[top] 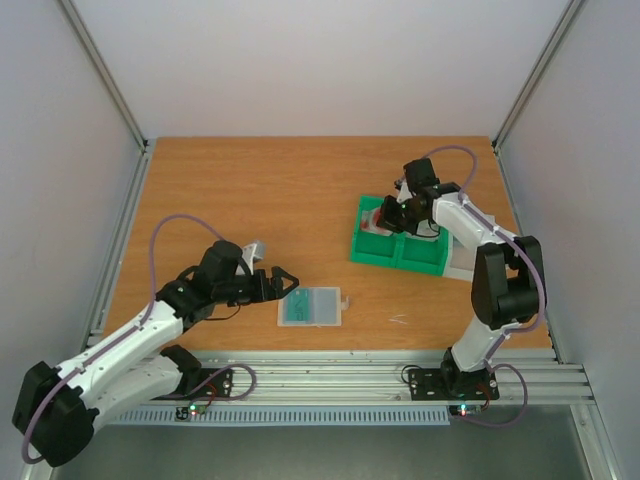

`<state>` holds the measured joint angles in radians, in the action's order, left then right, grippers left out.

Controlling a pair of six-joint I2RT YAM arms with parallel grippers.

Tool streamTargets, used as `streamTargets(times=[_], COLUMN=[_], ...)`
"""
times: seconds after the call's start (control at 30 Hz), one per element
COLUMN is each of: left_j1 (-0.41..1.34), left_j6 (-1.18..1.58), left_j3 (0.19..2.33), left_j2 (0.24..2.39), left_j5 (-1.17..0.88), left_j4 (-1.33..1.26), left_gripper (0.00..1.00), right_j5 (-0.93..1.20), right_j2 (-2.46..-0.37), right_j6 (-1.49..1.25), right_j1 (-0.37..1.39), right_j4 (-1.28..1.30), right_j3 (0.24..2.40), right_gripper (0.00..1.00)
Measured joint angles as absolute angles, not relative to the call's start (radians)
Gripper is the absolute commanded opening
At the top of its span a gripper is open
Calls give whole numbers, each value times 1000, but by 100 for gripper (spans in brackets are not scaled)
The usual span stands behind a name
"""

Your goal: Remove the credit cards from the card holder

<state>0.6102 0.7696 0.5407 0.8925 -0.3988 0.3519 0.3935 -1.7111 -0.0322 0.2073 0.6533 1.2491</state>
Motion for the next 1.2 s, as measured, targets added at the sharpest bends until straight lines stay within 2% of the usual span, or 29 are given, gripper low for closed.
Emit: streamTargets(times=[0.53, 0.77, 1.2], left_j1=[610, 610, 610], left_j6=[789, 807, 819], left_j3=[522, 521, 518], left_j2=[978, 988, 988], left_j5=[-417, -420, -420], left_j4=[272, 257, 249], left_gripper=[99, 99, 99], right_j5=[453, 429, 391], right_j2=[-1787, -1813, -1830], right_j6=[-20, 5, 8], right_j1=[169, 169, 169], right_j4=[595, 610, 641], right_j3=[1266, 1288, 1322], right_gripper=[7, 15, 24])
